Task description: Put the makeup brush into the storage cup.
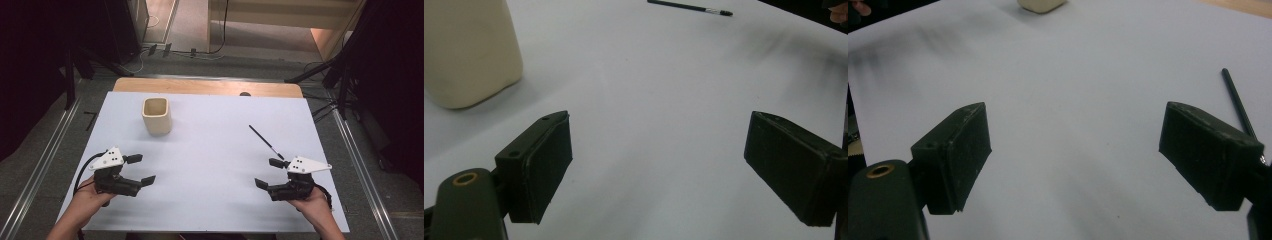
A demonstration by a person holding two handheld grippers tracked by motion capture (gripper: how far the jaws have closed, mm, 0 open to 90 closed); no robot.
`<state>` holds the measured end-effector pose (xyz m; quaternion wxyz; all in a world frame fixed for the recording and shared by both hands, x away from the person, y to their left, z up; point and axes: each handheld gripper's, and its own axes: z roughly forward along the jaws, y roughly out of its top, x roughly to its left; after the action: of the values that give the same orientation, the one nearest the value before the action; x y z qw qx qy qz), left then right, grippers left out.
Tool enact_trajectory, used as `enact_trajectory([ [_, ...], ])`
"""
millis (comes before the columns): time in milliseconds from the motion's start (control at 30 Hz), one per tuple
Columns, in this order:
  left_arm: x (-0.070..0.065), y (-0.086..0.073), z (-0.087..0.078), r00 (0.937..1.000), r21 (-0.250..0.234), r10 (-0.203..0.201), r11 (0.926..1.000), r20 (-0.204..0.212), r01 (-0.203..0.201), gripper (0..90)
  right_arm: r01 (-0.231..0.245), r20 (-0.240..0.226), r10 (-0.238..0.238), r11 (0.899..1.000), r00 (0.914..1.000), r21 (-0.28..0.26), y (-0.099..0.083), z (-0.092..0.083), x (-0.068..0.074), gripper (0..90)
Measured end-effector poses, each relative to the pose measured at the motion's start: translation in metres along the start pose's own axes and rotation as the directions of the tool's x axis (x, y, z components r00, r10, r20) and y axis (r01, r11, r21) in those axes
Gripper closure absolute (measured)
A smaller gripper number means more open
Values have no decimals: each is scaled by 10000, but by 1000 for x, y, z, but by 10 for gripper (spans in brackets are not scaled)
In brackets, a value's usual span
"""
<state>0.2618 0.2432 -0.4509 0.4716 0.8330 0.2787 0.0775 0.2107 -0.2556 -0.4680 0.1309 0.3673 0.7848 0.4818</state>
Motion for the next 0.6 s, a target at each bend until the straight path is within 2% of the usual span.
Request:
enact_trajectory([
  [100, 0, -1, 1, 10000, 186, 64, 9998, -31, -64, 120, 38, 47, -39, 9999, 10000, 163, 0, 0, 0, 140],
  [200, 1, -2, 2, 9998, 608, 79, 9981, -195, -67, 120, 256, 212, -261, 9994, 9994, 235, 0, 0, 0, 140],
  [300, 2, -4, 3, 9998, 948, 31, 9955, -194, -12, 120, 437, 504, -456, 9983, 9977, 385, -1, 1, -1, 141],
  [367, 2, -4, 3, 9997, 1076, 152, 9941, -165, -134, 120, 398, 503, -419, 9983, 9979, 420, -1, 1, -2, 141],
  [467, 2, -4, 4, 9999, 958, 153, 9953, -31, -150, 120, 323, 549, -344, 9987, 9979, 387, 0, 0, -3, 140],
  [600, 2, -5, 4, 9998, 1065, 180, 9942, -109, -167, 120, 220, 688, -230, 9997, 9974, 145, 0, -1, -4, 141],
])
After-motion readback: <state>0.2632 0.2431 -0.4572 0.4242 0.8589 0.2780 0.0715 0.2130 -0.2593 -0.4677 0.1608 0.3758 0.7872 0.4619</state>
